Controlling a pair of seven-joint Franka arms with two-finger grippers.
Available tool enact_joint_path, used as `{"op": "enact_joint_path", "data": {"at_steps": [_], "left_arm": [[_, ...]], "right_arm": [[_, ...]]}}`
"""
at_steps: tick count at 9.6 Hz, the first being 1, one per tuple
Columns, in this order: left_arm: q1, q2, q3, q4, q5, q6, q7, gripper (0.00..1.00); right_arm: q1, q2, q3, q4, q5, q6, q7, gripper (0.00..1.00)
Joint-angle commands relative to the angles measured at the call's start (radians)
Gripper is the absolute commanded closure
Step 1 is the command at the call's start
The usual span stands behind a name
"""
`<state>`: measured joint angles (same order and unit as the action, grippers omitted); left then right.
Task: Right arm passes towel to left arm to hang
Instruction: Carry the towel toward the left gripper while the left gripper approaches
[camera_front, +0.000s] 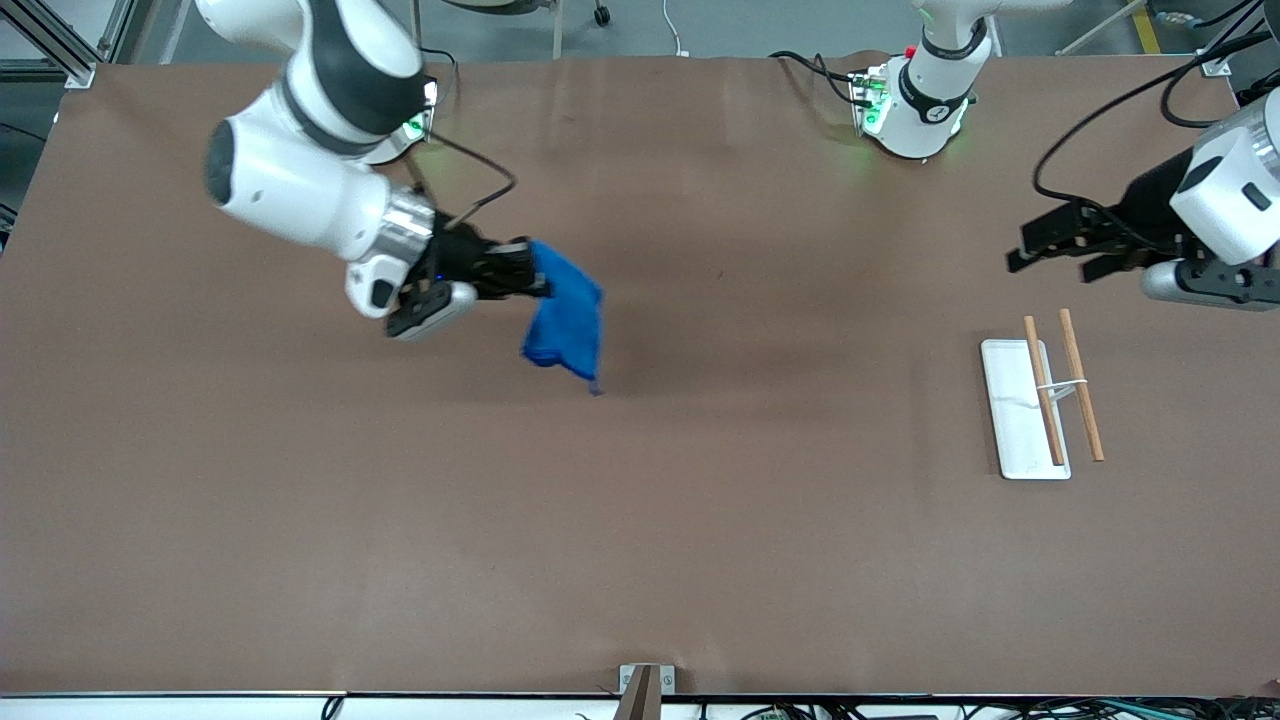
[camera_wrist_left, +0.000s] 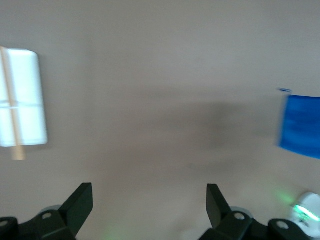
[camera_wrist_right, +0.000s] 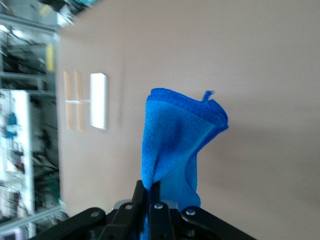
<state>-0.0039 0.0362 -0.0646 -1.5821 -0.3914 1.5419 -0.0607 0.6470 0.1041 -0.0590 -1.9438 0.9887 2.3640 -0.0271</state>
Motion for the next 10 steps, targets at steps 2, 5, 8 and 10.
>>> {"op": "enact_joint_path", "data": {"at_steps": [2,5,8,10], "left_arm": [[0.059,0.005,0.000,-0.125,-0.301,-0.009,0.027,0.01],[0.160,-0.001,-0.001,-0.264,-0.510,-0.063,0.239,0.00],[0.240,0.007,0.000,-0.390,-0.705,-0.192,0.401,0.01],[0.254,0.002,0.000,-0.461,-0.821,-0.235,0.458,0.02]], "right_arm": [[0.234,0.142,-0.016,0.184,0.383,0.236,0.013,1.00],[0.299,0.177,-0.015,0.314,0.649,0.238,0.007,1.00],[0.335,0.203,-0.016,0.416,0.807,0.241,0.003,1.00],[0.344,0.215,-0.016,0.448,0.809,0.242,0.003,1.00]]}}
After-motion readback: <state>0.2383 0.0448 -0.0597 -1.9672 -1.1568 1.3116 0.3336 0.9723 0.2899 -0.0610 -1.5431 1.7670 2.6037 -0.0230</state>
